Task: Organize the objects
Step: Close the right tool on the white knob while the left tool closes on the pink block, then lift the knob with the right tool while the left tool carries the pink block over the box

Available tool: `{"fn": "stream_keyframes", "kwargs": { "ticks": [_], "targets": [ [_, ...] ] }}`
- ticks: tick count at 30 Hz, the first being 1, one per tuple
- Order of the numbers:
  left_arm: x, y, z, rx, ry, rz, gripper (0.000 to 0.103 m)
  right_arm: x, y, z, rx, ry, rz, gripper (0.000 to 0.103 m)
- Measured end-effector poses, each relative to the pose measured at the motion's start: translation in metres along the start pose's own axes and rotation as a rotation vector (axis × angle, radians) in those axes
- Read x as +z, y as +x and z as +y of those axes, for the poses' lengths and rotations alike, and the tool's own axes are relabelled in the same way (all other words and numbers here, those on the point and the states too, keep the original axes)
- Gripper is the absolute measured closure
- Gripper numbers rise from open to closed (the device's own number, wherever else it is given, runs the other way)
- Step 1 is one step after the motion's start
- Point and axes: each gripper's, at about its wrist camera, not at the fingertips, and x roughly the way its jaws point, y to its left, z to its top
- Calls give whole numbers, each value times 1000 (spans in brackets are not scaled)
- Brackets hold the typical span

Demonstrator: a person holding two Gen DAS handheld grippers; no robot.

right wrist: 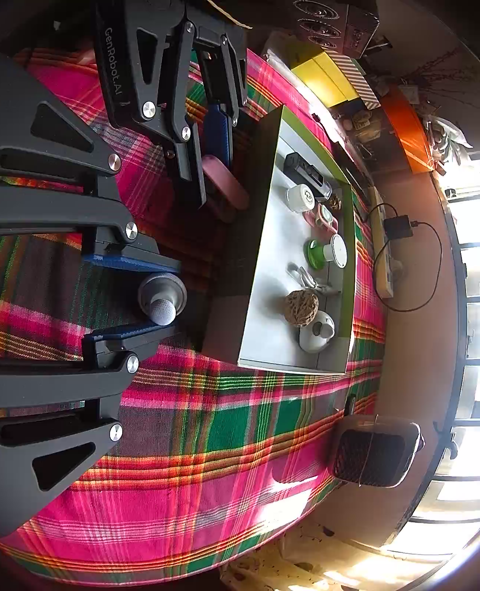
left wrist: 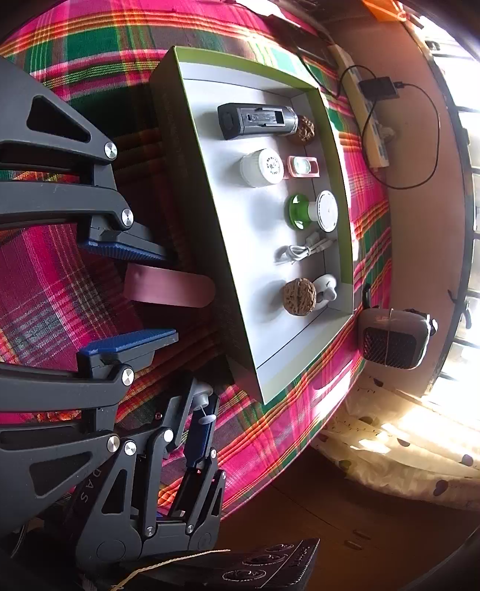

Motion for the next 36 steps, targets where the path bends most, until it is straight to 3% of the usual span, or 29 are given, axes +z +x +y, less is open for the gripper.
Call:
{"fn": "stream_keyframes", "kwargs": {
  "ticks": [6, 23, 36],
  "targets": [
    [0, 2, -4, 34, 6, -7, 70, -1, -1, -1, 4, -2, 0, 77],
    [-1, 2, -4, 104, 21, -15, 87, 0, -1, -1, 6, -2, 0, 77],
    [-1, 1, -5, 106, 24, -16, 87, 0, -1, 0, 1, -6, 1, 77]
  ]
}}
